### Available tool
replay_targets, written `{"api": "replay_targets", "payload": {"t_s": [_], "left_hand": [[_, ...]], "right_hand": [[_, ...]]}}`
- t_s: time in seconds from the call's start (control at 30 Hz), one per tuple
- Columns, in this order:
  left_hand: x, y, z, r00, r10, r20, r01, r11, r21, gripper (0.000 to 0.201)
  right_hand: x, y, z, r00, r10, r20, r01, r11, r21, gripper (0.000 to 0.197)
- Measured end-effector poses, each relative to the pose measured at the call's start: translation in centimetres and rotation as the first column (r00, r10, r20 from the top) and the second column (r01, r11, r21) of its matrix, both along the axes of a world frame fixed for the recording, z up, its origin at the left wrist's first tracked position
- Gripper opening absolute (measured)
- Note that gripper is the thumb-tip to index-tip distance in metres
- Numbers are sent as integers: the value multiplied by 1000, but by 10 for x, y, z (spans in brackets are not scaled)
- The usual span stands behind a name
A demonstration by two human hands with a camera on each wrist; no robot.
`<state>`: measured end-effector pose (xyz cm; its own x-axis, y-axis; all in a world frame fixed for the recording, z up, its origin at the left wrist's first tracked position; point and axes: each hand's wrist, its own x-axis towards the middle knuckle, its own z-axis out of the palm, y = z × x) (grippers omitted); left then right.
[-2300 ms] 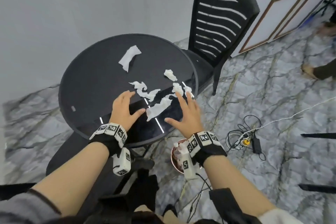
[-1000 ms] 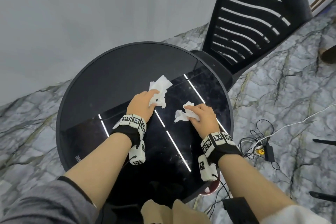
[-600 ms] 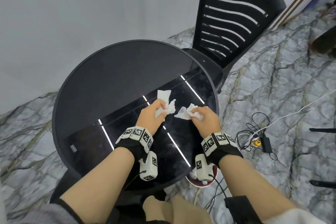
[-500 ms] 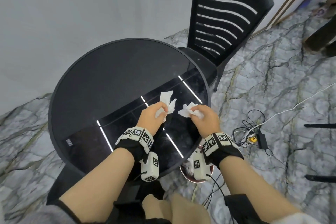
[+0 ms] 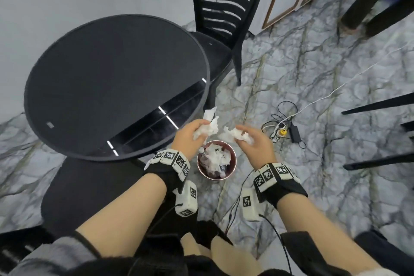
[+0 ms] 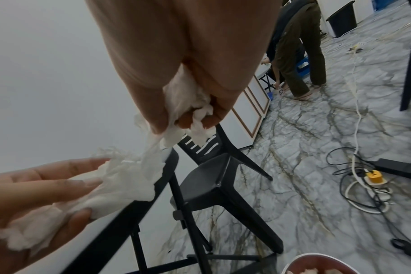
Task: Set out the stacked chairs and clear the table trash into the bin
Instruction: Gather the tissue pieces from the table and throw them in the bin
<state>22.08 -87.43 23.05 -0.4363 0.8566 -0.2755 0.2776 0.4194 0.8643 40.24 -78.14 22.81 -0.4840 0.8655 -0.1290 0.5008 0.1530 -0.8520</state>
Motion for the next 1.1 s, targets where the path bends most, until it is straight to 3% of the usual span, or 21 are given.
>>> {"api": "replay_targets", "payload": {"t_s": [0.23,0.4,0.67,0.8,0.93,1.1], "left_hand": [[39,-15,-43,996,-85,11,86,987,-137,35],[38,-9,-104,995,-94,24,97,971,-220,28],[21,16,-274,987,-151,-58,135,966,-222,23],[17,15,-353,977,-179,-112,155,967,-201,33],[17,19,-406,961,-169,-220,140,980,-144,51],[25,24,-448,957,-114,-269,119,993,5,48]], "right_hand": [[48,-21,-33,997,-64,50,67,995,-75,32],[51,-11,-77,993,-74,90,83,992,-100,28],[27,17,-237,985,-62,164,77,993,-88,28],[21,14,-314,984,-90,154,101,993,-68,28],[16,14,-370,979,-115,167,120,993,-22,31],[11,20,-415,980,-124,154,131,991,-37,30]]}}
